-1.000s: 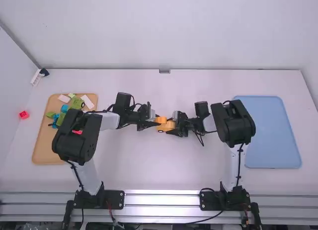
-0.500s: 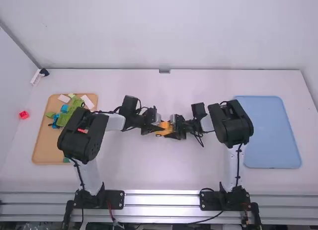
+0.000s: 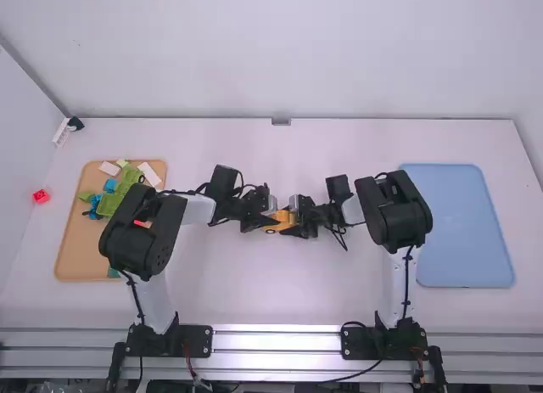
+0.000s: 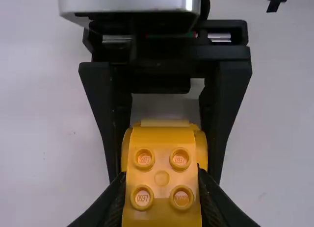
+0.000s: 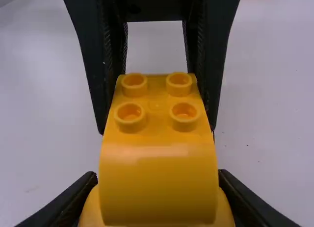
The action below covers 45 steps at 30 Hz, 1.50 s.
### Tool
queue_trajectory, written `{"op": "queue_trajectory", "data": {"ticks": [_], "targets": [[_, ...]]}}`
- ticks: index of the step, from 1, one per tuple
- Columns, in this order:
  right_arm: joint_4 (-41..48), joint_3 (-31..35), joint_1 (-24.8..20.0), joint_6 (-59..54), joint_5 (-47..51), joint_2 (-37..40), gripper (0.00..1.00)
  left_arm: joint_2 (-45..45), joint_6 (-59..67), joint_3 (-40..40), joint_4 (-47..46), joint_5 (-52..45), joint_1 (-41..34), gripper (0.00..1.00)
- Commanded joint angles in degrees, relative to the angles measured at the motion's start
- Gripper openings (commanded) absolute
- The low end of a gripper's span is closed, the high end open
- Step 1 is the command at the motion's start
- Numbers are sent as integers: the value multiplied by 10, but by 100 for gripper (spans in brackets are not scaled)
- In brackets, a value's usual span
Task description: Assemble lego blocks to make yellow taxi
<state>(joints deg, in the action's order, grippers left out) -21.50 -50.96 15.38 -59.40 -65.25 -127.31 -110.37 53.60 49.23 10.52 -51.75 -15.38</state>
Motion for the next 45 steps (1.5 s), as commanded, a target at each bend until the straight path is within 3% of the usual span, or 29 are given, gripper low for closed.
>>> {"op": "queue_trajectory", "data": {"ticks": [1, 8, 18, 25, 32, 38, 41, 45], "targets": [[15, -2, 3, -10, 49, -6, 50, -6, 10, 0, -11, 28, 0, 2], [12, 0, 9, -9, 49, -6, 50, -46, -2, 0, 23, 27, 0, 2], [12, -1, 12, -11, 49, -6, 51, -50, 43, 2, -30, 61, -10, 2], [12, -1, 12, -11, 49, -6, 51, -50, 49, 53, -123, 179, -55, 2], [12, -1, 12, -9, 49, -6, 51, -50, 49, 71, -157, 194, -59, 2], [12, -1, 11, -9, 49, -6, 53, -50, 57, 67, -144, 173, -60, 18], [12, -1, 6, -9, 49, -6, 54, -50, 77, 71, -135, 110, -48, 34], [12, -1, 7, -9, 49, -6, 55, -45, 75, 72, -110, 47, -21, 30]]}}
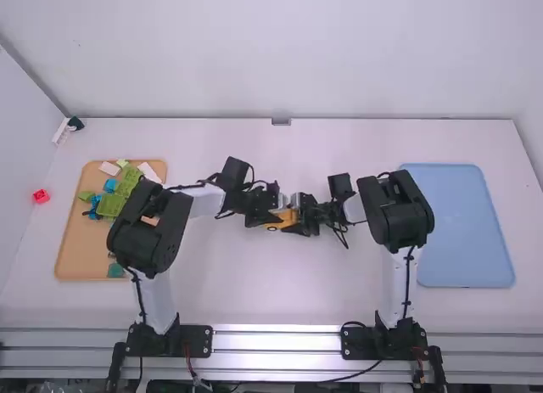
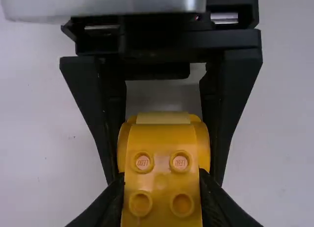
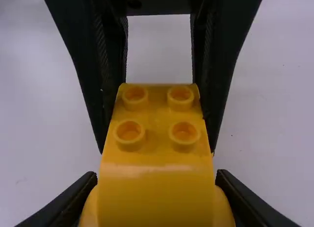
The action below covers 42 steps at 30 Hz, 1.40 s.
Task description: Assemble lego blocks to make yellow taxi
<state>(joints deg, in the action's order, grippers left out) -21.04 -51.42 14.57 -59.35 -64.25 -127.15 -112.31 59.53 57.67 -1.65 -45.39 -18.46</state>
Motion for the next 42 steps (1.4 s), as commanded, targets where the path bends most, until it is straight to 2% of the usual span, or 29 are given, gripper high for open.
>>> {"op": "queue_trajectory", "data": {"ticks": [1, 2, 4, 8, 9, 10, 11, 16, 18, 21, 24, 26, 27, 28, 30, 32, 33, 35, 38, 41, 42], "targets": [[7, 4, 14, -9, 39, -8, 55, -25, 16, -12, 16, -25, 14, 29], [8, 4, 11, -9, 39, -8, 55, -24, 16, -12, 28, -55, 27, 30], [9, 4, 8, -9, 39, -8, 55, -21, 16, -14, 42, -110, 53, 38], [9, 4, 8, -9, 39, -8, 56, -14, 21, -19, 52, -157, 79, 52], [9, 4, 8, -9, 39, -8, 56, -14, 20, -20, 53, -158, 82, 69], [9, 4, 8, -9, 39, -8, 56, -14, 20, -20, 54, -157, 84, 94], [9, 4, 8, -9, 39, -8, 57, -11, 20, -20, 53, -155, 87, 99], [8, 2, 8, 4, 41, -7, 58, 40, 17, -20, 18, -157, 116, 99], [12, -5, 3, 35, 46, 2, 58, 88, 5, -20, -12, -164, 153, 99], [79, -20, -21, 41, 63, 53, 58, 149, -73, -20, -25, -124, 202, 99], [213, -47, -50, 40, 171, 131, 58, 191, -171, -20, -24, -31, 228, 99], [332, -77, -76, 39, 310, 195, 57, 217, -245, -21, -27, 62, 236, 99], [387, -91, -92, 41, 386, 228, 52, 226, -279, -21, -29, 120, 236, 99], [397, -94, -96, 41, 402, 235, 52, 228, -287, -21, -29, 134, 235, 99], [434, -101, -138, 66, 501, 286, 49, 235, -334, -24, -29, 233, 228, 99], [434, -99, -163, 81, 526, 303, 49, 235, -342, -25, -29, 259, 227, 99], [433, -97, -198, 93, 539, 318, 49, 235, -346, -25, -33, 286, 226, 99], [429, -96, -242, 108, 535, 328, 49, 235, -340, -25, -39, 290, 227, 99], [411, -96, -331, 143, 500, 329, 49, 235, -347, -26, -35, 290, 230, 99], [374, -94, -409, 183, 432, 319, 49, 235, -347, -26, -34, 268, 231, 99], [337, -85, -444, 202, 395, 309, 49, 235, -344, -26, -43, 258, 231, 99]]}}
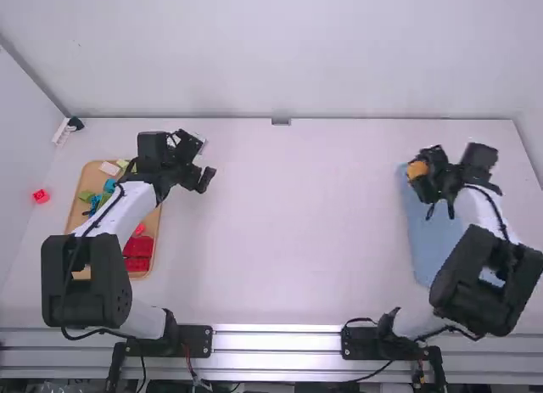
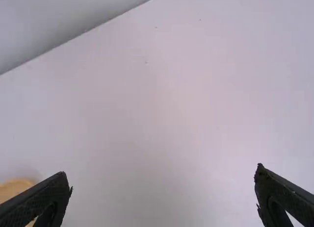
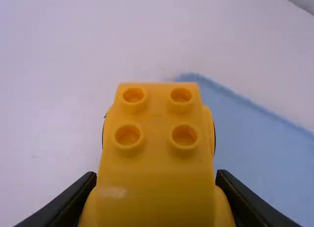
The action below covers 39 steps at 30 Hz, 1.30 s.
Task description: Assemble lego blocks to make yellow taxi
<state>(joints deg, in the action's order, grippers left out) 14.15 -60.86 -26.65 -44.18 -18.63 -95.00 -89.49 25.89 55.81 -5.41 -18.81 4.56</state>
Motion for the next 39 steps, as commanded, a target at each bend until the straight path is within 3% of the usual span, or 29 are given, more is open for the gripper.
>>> {"op": "queue_trajectory", "data": {"ticks": [1, 7, 12, 14, 16, 17, 19, 26, 31, 39], "targets": [[-36, 14, -46, 61, -76, -19, 51, 7, -8, -8, -7, -11, -1, 99], [-169, 51, -111, 168, -84, -98, 57, 7, -63, -8, 9, -10, -3, 99], [-155, 38, -113, 197, -30, -146, 58, 8, -122, -7, 31, -1, -3, 99], [-136, 30, -106, 204, 4, -149, 68, 8, -147, -7, 40, 28, -4, 99], [-103, 17, -96, 198, 47, -142, 85, 13, -171, -6, 41, 69, -4, 99], [-75, 6, -89, 198, 81, -131, 99, 22, -175, -7, 34, 92, -4, 99], [-46, -4, -81, 200, 106, -118, 99, 33, -174, -7, 25, 96, -5, 99], [94, -53, -15, 198, 198, -10, 99, 137, -171, -7, -37, 124, -4, 99], [165, -60, 63, 199, 208, 96, 99, 241, -177, -8, -87, 134, -5, 99], [183, -56, 244, 200, 159, 201, 98, 357, -174, -11, -114, 95, -7, 98]]}}
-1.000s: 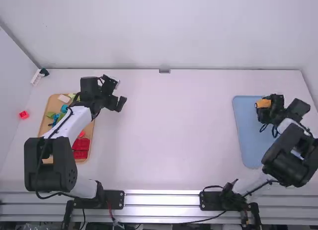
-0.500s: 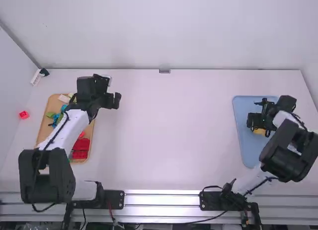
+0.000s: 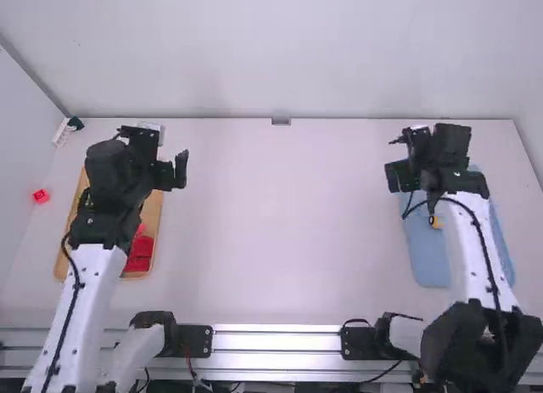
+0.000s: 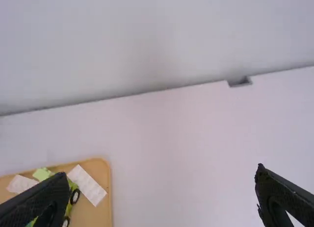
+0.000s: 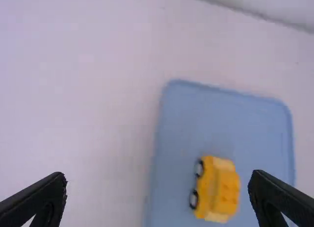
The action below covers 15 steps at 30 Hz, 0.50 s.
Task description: Assemble lego blocks to make yellow taxi
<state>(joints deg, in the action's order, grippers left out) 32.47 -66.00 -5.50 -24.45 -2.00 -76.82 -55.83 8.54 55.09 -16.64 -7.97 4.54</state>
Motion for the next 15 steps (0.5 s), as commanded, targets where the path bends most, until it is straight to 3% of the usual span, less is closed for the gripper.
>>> {"op": "queue_trajectory", "data": {"ticks": [1, 4, 15], "targets": [[-4, -1, 37, 7, -3, 24, 98, 25, -5, -8, 2, -9, -11, 98], [-26, 21, 55, 29, 18, 45, 94, 47, -27, -30, 24, 13, -33, 94], [-118, 113, 55, 121, 20, 137, 78, 146, -85, -129, 124, 80, -45, 76]]}}
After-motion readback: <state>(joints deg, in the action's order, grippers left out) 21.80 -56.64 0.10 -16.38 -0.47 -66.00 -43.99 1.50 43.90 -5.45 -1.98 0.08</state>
